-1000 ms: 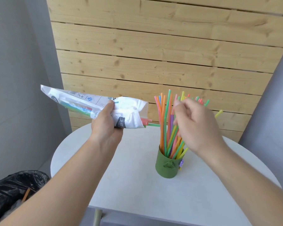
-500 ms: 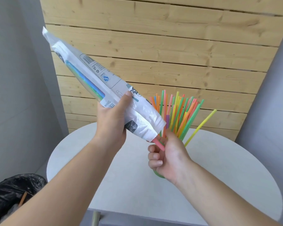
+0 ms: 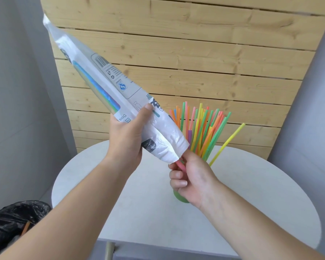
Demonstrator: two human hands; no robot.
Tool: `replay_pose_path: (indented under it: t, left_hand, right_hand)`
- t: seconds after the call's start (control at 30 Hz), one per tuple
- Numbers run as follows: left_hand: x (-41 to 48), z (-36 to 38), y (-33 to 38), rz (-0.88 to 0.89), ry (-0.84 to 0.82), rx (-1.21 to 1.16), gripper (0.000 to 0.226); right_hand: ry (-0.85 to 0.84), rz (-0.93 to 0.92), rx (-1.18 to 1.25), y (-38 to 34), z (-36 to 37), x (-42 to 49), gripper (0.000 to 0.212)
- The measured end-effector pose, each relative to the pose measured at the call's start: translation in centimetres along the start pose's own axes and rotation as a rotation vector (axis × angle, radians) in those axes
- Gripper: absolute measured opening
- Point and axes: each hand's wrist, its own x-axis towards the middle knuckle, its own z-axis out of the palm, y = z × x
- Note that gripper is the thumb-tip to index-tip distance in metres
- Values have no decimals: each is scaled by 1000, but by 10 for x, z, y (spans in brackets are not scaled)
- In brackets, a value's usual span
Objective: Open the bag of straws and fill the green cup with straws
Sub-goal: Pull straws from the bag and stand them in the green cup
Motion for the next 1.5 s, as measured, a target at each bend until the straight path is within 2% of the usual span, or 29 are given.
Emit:
replay_pose_path:
  t: [0.1, 0.2, 0.27, 0.33, 0.53, 0.8, 1.13, 1.37, 1.5]
  left_hand:
    - [2, -4, 0, -13, 26, -34, 13]
    - [5, -9, -1, -56, 101, -77, 32]
    - [6, -10, -4, -78, 134, -109, 31]
    - [6, -11, -7, -107, 162, -139, 29]
    - [8, -15, -12, -210, 257, -199, 44]
    - [15, -27, -21, -295, 335, -267, 45]
    - [20, -33, -26, -379, 353, -323, 39]
    - [23, -39, -21, -420, 366, -403, 25]
    - [25, -40, -20, -413, 379, -405, 31]
  right_hand:
    - [4, -4, 20, 2, -3, 0, 20]
    - [15, -2, 38, 1, -5, -1, 24]
    - [11, -1, 35, 0, -4, -1, 28]
    - [17, -10, -14, 0, -3, -3, 30]
    - [17, -49, -165, 0, 0, -5, 27]
    - [35, -203, -146, -8, -3, -5, 17]
    - [55, -381, -328, -17, -8, -8, 15]
    - [105, -604, -583, -59, -21, -23, 12]
    - [103, -632, -680, -82, -31, -30, 12]
